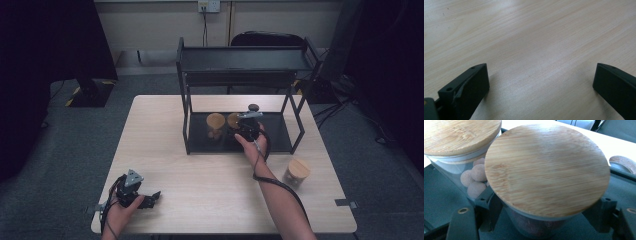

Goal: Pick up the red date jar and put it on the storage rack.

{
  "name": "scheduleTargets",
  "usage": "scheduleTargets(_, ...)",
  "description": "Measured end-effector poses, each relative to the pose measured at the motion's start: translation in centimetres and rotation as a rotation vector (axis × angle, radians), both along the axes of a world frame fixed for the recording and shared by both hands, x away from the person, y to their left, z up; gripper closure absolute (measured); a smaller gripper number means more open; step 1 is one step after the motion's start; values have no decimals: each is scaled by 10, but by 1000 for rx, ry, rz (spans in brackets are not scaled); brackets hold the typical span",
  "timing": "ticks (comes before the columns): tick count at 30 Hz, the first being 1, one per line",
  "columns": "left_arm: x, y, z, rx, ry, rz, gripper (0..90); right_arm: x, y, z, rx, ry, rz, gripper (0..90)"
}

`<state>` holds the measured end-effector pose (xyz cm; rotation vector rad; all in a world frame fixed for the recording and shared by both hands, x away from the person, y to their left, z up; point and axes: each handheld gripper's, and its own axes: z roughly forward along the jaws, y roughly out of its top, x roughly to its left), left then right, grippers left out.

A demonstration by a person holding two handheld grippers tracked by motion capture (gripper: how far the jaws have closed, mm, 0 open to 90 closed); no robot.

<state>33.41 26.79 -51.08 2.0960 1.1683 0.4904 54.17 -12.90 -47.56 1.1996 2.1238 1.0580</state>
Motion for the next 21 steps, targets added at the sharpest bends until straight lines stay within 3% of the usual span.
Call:
scheduleTargets(10, 0, 0, 0, 0, 0, 0, 2, 0, 2, 2, -13, -1, -10, 235)
scheduleTargets(16, 0, 0, 0, 0, 0, 0, 2, -1, 1, 8, -31, 18, -3, 101)
scheduleTargets(21, 0, 0, 0, 0, 0, 0, 2, -3, -1, 11, -4, 39, -14, 42)
